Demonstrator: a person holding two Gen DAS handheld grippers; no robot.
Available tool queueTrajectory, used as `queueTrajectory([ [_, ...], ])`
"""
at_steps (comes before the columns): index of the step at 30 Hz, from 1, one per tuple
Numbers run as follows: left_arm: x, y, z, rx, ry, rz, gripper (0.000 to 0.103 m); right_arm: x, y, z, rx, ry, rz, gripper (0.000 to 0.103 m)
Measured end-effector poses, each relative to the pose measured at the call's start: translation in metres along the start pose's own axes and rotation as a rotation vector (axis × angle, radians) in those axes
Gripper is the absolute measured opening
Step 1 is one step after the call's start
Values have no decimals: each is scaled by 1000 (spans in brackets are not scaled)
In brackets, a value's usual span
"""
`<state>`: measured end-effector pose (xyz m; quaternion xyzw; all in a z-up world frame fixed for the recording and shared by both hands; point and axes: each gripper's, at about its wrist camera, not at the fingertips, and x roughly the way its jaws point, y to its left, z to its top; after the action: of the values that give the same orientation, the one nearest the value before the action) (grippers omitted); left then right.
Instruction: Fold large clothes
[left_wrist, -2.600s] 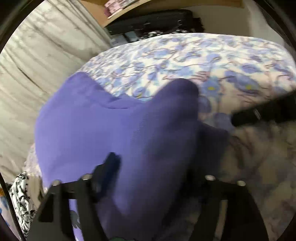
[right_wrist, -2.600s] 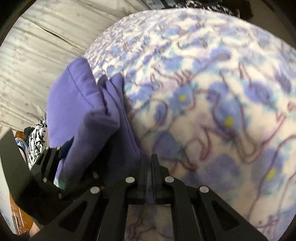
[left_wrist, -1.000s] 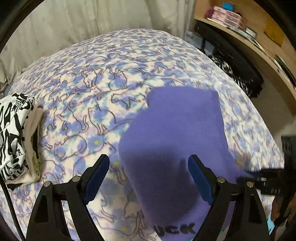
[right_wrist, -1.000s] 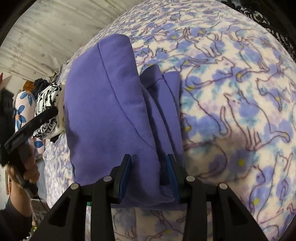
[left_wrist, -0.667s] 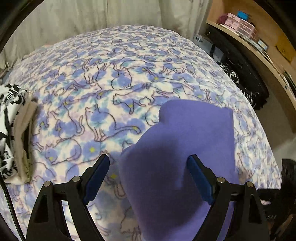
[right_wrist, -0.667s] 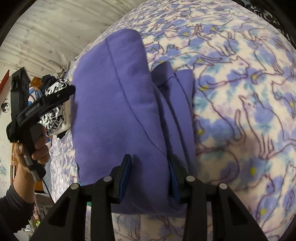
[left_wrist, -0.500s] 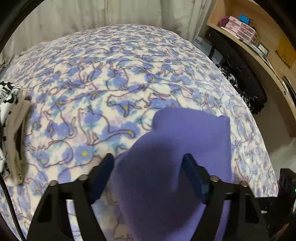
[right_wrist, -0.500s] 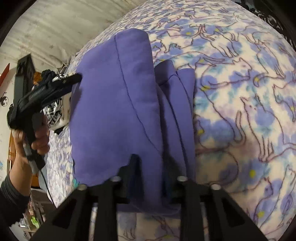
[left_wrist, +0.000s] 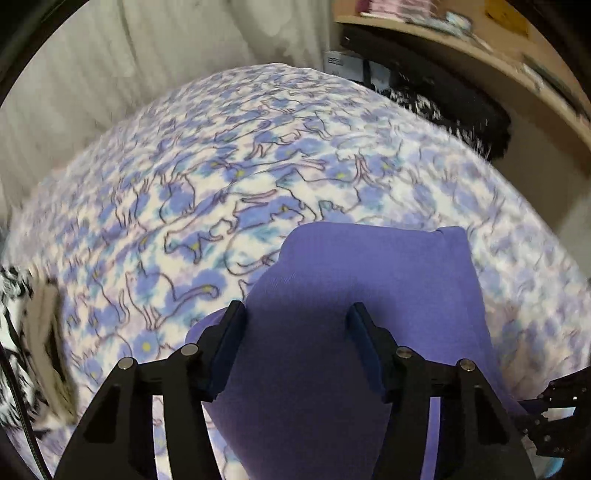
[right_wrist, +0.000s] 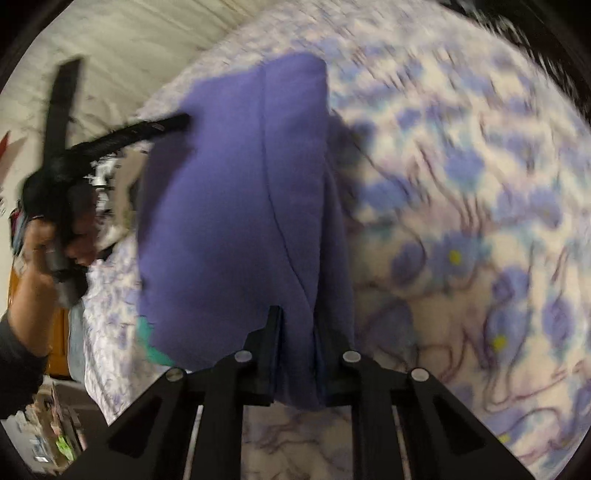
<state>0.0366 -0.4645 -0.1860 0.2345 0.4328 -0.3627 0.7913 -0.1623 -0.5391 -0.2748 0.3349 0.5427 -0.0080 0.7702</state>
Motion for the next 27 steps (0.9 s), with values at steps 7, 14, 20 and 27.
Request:
queueTrajectory([
  [7,5,-14,-2,54,-22,55,73,9,-1,2,31,-7,17,16],
  [14,-32,19,-9,-100,14,-62,77,-16,7,17,19,3,35,24],
  [20,-54,71,-37,-295,44,-160,79,-48,20,39,-12,-125,63,51],
  [27,-26,110,-73,-499,121,-296,79,-11,10,117,25,-164,124,57],
])
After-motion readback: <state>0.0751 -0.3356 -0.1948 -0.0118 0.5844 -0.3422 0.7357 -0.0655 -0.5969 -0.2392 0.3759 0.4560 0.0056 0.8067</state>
